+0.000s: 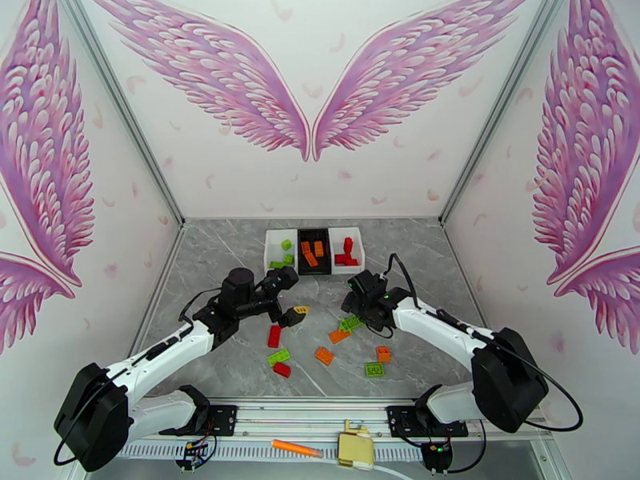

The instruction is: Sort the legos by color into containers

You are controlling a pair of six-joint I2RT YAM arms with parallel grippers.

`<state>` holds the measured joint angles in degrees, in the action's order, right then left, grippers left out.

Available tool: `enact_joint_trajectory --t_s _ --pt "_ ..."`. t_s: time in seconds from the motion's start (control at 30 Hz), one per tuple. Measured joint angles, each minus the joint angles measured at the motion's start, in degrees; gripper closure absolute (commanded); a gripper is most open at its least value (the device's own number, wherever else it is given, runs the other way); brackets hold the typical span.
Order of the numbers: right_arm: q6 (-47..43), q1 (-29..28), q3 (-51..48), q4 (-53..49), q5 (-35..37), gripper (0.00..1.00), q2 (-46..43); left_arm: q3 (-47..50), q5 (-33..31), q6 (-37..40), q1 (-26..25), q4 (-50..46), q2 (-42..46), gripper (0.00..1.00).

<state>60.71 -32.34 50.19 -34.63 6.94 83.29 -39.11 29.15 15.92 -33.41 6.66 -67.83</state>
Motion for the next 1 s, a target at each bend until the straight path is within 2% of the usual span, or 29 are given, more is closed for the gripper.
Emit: enact_joint_trajectory --t_s 0.4,0.77,1.0 --pt "4.04 0.0 -0.02 1.44 -2.25 0.31 5.68 0.2 1.27 1.27 -0.13 -1.01 0.0 0.01" --pt "4.13 0.37 0.39 0.92 -1.95 0.61 7.54 0.85 1.27 1.22 -0.13 -1.05 0.0 0.01" --pt "3.08 0.37 2.23 -1.46 -0.13 0.69 7.48 1.62 1.2 1.14 -0.13 -1.05 0.42 0.01"
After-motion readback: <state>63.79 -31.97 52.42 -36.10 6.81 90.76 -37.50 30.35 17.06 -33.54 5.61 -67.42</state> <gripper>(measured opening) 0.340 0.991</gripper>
